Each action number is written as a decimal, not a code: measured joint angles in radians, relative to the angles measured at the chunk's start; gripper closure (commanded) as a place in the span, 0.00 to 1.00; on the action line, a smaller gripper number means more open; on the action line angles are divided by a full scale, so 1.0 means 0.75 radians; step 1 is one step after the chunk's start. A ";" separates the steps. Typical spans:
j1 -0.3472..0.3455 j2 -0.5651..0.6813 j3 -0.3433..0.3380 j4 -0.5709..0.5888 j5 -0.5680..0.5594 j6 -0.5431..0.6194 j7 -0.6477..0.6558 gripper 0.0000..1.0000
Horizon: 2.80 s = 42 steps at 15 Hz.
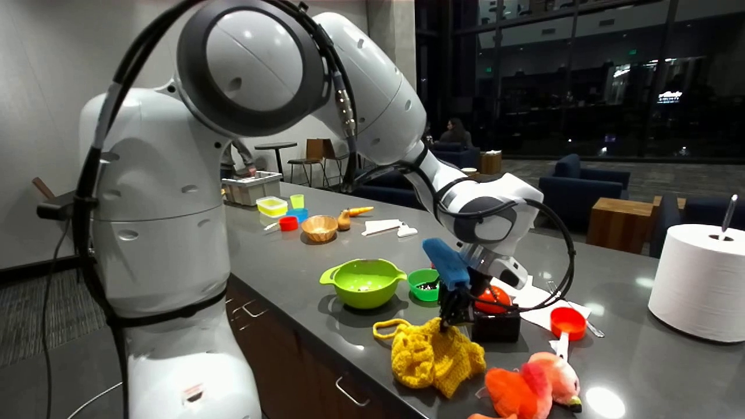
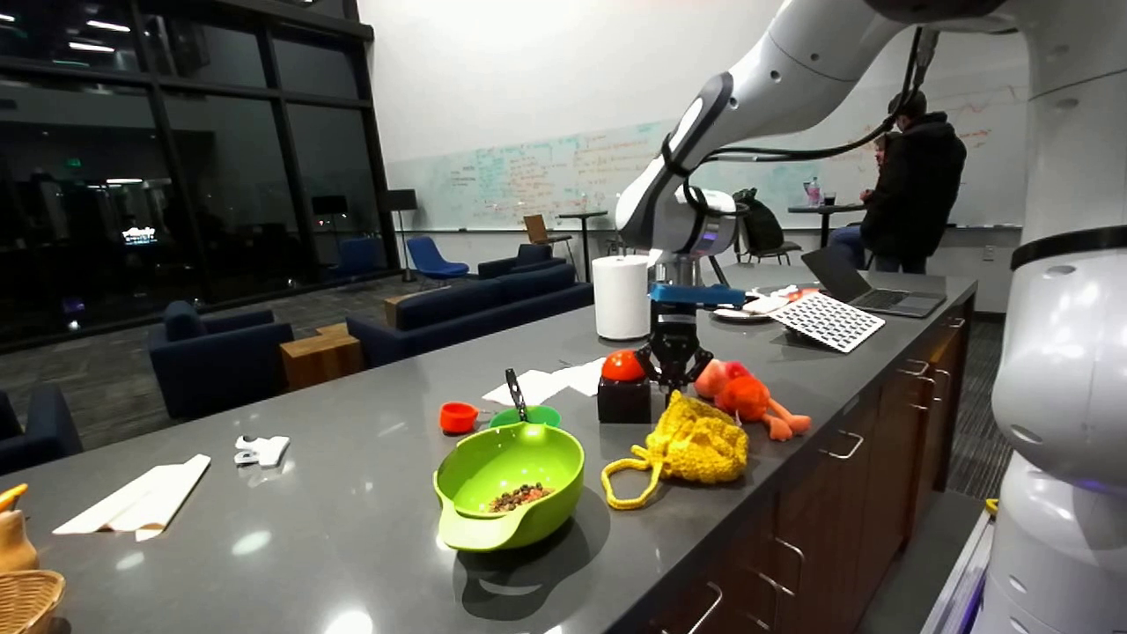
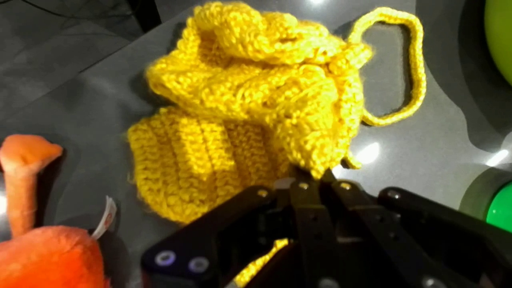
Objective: Move the yellow cloth backwards.
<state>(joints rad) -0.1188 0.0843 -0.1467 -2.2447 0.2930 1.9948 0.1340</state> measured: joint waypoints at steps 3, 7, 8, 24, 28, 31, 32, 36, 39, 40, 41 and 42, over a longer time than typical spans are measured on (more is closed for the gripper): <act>0.019 -0.128 0.025 -0.026 -0.118 -0.059 0.048 0.99; 0.042 -0.320 0.080 -0.027 -0.237 -0.161 0.123 0.99; 0.045 -0.359 0.095 -0.025 -0.254 -0.179 0.133 0.99; 0.119 -0.284 0.236 0.355 -0.387 -0.040 0.154 0.99; 0.137 -0.237 0.245 0.388 -0.446 0.165 0.181 0.99; 0.146 -0.199 0.247 0.391 -0.490 0.298 0.196 0.99; 0.148 -0.180 0.249 0.389 -0.513 0.342 0.201 0.99; 0.150 -0.061 0.241 0.394 -0.628 0.452 0.240 0.99; 0.150 0.088 0.211 0.463 -0.704 0.449 0.266 0.99; 0.150 0.151 0.198 0.510 -0.710 0.438 0.267 0.99; 0.150 0.206 0.187 0.561 -0.710 0.418 0.267 0.99; 0.151 0.263 0.177 0.619 -0.710 0.393 0.267 0.99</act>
<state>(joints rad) -0.0058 0.2812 -0.0141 -1.7803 -0.2394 2.2892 0.3339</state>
